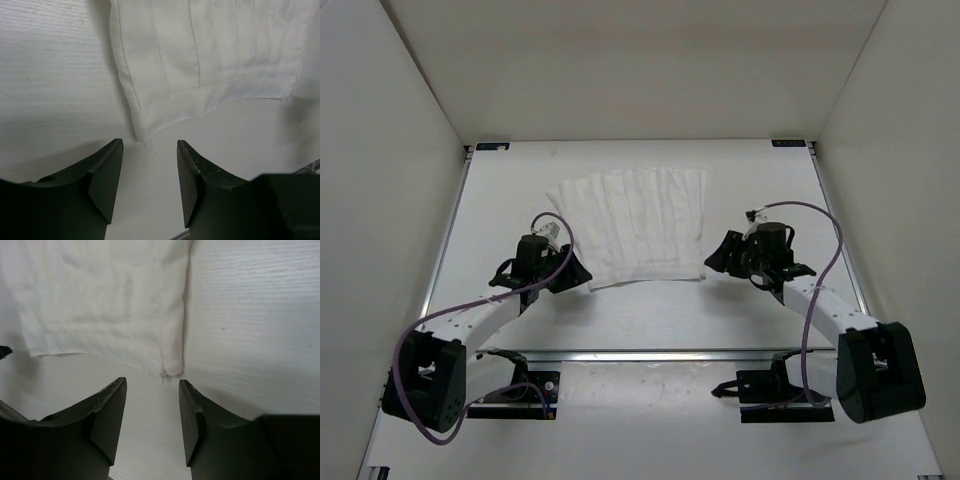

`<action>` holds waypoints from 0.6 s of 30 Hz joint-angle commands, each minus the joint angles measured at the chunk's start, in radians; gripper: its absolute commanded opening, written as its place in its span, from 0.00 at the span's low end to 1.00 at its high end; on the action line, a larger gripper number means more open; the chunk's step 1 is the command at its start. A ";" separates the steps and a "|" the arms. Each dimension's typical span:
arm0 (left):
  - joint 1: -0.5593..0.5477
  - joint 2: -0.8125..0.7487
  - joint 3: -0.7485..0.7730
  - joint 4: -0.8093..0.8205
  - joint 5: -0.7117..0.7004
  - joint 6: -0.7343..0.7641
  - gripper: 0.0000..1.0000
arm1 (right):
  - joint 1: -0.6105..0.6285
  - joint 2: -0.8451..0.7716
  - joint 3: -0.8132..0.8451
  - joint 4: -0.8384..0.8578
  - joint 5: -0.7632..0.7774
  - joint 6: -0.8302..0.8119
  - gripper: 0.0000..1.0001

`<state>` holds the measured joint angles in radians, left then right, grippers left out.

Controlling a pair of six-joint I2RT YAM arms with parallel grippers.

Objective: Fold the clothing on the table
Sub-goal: Flatten the skirt out, then fold the skirt

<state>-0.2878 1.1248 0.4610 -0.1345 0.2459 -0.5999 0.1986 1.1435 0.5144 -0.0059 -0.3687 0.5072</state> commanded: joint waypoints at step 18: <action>-0.057 0.174 -0.001 0.122 -0.117 -0.017 0.60 | 0.186 0.383 0.230 -0.089 0.225 -0.167 0.41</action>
<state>-0.3260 1.2697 0.4397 -0.0380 0.1635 -0.6182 0.3729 1.5227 0.7162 -0.0837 -0.1890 0.3637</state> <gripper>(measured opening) 0.605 0.416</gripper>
